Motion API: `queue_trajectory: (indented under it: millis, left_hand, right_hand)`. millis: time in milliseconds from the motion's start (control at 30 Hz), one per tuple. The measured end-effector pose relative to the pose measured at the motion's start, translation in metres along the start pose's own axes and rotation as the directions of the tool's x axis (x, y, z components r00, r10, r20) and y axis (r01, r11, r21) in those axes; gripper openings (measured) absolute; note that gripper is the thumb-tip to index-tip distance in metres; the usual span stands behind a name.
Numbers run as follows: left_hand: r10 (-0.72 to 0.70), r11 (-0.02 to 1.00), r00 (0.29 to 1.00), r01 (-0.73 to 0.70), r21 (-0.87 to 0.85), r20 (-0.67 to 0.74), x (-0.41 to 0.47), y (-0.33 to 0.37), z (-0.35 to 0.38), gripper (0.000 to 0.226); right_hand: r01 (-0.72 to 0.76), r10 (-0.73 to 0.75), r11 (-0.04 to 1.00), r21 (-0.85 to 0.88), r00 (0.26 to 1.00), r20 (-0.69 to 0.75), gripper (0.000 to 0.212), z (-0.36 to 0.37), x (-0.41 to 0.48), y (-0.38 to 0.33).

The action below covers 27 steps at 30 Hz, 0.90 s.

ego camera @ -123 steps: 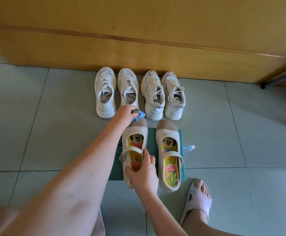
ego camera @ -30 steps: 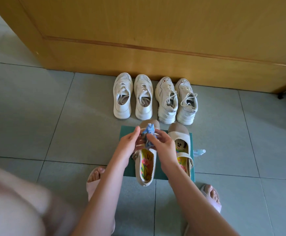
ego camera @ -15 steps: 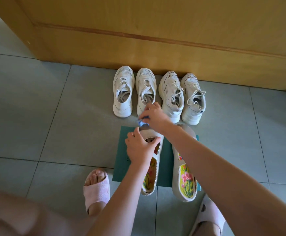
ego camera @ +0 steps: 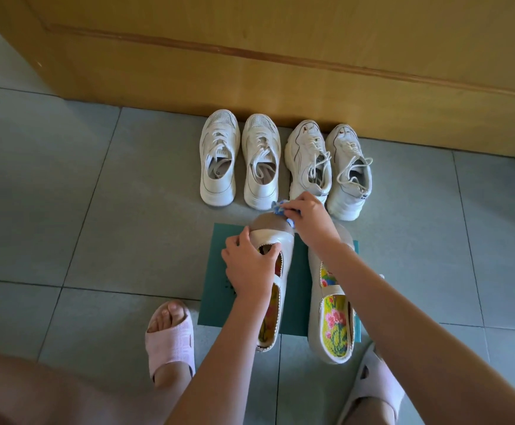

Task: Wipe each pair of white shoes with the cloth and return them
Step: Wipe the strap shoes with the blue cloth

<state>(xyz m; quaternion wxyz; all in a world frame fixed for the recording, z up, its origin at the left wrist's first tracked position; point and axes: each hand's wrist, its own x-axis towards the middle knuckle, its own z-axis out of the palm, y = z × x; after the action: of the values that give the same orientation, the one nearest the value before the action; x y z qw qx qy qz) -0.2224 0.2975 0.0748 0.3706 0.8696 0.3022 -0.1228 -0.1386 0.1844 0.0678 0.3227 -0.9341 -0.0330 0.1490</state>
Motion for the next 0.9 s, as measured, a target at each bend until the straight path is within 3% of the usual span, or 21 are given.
queue_trajectory:
  millis: [233,667,733,833,900]
  left_hand:
    - [0.020,1.000,1.000,-0.020,0.017,0.023,0.002,0.001,-0.003,0.075]
    - [0.060,0.995,0.997,-0.064,0.080,0.046,0.010,-0.004,0.002,0.077]
    - [0.061,0.995,0.996,-0.065,0.071,0.057,0.012,-0.004,0.002,0.077]
    - [0.041,0.996,0.992,-0.050,0.072,0.116,0.015,-0.005,-0.001,0.079]
    - [0.061,0.990,0.992,-0.074,0.121,0.111,0.013,-0.003,-0.004,0.080]
  right_hand:
    - [-0.163,0.175,0.983,0.090,0.974,-0.145,0.032,0.015,-0.027,-0.004]
    - [-0.314,0.310,0.948,-0.049,0.947,-0.084,0.021,0.025,-0.056,-0.012]
    - [-0.319,0.320,0.948,0.016,0.946,-0.058,0.017,0.027,-0.064,-0.010]
    - [-0.310,0.297,0.925,0.218,0.950,0.092,0.018,0.008,-0.075,-0.010]
    - [-0.269,0.262,0.913,0.306,0.963,0.063,0.020,-0.022,-0.072,-0.006]
